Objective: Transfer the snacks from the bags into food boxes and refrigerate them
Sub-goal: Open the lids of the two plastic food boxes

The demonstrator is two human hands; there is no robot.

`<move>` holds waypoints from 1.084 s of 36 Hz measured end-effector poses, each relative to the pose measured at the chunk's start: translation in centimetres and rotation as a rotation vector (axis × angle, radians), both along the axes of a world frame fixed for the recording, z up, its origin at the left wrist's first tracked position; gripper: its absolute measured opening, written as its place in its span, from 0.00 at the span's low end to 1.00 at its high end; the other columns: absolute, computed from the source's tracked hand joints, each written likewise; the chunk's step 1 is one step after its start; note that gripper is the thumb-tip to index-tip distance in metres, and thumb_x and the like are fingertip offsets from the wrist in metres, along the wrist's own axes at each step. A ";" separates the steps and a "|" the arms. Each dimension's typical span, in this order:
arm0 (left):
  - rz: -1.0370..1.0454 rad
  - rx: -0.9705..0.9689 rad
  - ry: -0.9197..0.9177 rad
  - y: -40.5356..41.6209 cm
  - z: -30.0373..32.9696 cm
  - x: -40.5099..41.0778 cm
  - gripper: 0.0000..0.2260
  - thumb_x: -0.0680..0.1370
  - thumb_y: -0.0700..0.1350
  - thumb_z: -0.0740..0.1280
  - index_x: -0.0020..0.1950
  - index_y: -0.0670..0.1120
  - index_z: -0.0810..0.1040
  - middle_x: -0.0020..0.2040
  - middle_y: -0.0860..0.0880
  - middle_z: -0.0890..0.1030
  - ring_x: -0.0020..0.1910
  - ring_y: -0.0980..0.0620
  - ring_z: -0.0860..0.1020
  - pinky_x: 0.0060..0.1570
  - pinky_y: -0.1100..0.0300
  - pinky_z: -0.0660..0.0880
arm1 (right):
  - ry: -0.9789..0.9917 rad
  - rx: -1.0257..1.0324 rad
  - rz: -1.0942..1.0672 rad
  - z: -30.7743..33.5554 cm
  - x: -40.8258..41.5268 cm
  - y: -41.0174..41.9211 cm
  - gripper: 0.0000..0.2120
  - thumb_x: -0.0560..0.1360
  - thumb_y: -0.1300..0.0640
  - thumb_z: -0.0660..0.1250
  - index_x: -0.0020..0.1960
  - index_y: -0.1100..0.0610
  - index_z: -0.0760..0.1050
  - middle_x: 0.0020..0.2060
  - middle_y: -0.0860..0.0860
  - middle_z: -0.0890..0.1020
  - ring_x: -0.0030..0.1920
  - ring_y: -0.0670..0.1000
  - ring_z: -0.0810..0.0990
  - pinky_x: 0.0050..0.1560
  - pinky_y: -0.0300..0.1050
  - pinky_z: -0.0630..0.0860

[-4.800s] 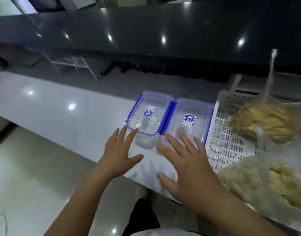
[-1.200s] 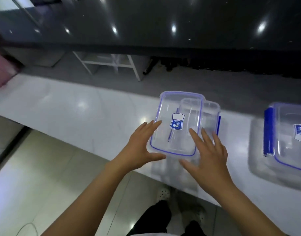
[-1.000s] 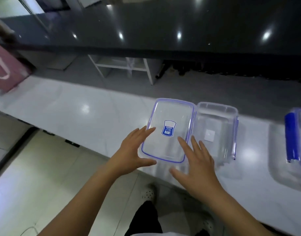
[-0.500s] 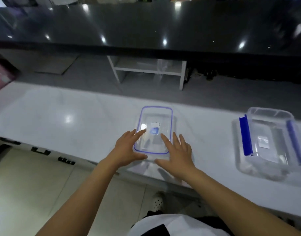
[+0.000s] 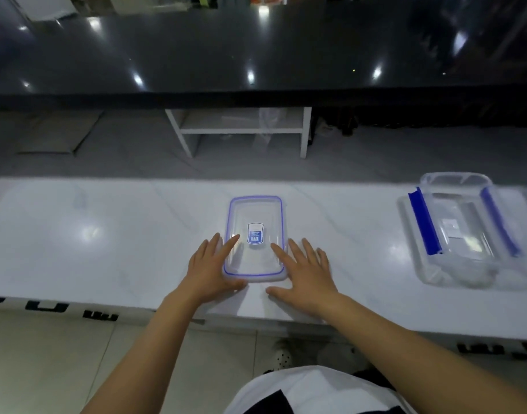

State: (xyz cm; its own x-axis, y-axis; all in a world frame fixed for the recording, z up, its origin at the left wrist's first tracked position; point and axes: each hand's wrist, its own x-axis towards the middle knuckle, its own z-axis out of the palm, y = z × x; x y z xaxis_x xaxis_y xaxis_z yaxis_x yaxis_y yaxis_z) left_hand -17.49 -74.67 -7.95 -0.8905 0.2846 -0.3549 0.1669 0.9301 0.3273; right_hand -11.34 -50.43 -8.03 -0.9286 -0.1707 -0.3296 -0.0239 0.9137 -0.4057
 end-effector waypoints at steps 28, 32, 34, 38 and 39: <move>0.611 1.332 -0.700 39.4 7.8 7.7 0.22 0.78 0.53 0.70 0.71 0.54 0.72 0.65 0.51 0.80 0.61 0.52 0.81 0.47 0.61 0.81 | -0.054 -0.934 -0.966 7.7 7.6 37.2 0.26 0.78 0.41 0.66 0.75 0.40 0.67 0.67 0.48 0.76 0.65 0.53 0.76 0.67 0.54 0.73; 0.801 1.393 -0.633 40.0 8.6 8.4 0.15 0.80 0.48 0.67 0.66 0.49 0.76 0.57 0.51 0.85 0.56 0.54 0.83 0.59 0.53 0.75 | -0.129 -1.023 -0.896 7.3 7.2 37.5 0.20 0.79 0.41 0.64 0.70 0.39 0.67 0.59 0.42 0.78 0.58 0.49 0.78 0.51 0.44 0.76; 0.860 1.386 -0.584 40.0 8.9 8.5 0.13 0.80 0.47 0.67 0.64 0.49 0.78 0.56 0.51 0.85 0.58 0.53 0.82 0.62 0.52 0.74 | -0.166 -1.057 -0.848 7.1 7.1 37.2 0.18 0.79 0.40 0.64 0.67 0.37 0.66 0.56 0.37 0.77 0.54 0.45 0.78 0.44 0.39 0.75; 0.959 1.366 -0.502 38.9 9.7 8.8 0.15 0.80 0.48 0.67 0.66 0.47 0.78 0.63 0.47 0.81 0.62 0.49 0.79 0.68 0.48 0.71 | -0.234 -1.108 -0.770 6.6 6.8 35.9 0.18 0.80 0.41 0.63 0.68 0.36 0.64 0.57 0.36 0.75 0.55 0.44 0.77 0.43 0.37 0.74; 0.972 1.356 -0.479 38.5 9.9 8.9 0.16 0.80 0.48 0.67 0.67 0.47 0.78 0.64 0.46 0.80 0.63 0.49 0.78 0.69 0.48 0.70 | -0.251 -1.111 -0.752 6.5 6.6 35.4 0.18 0.80 0.41 0.63 0.68 0.36 0.64 0.57 0.36 0.75 0.56 0.44 0.77 0.43 0.38 0.74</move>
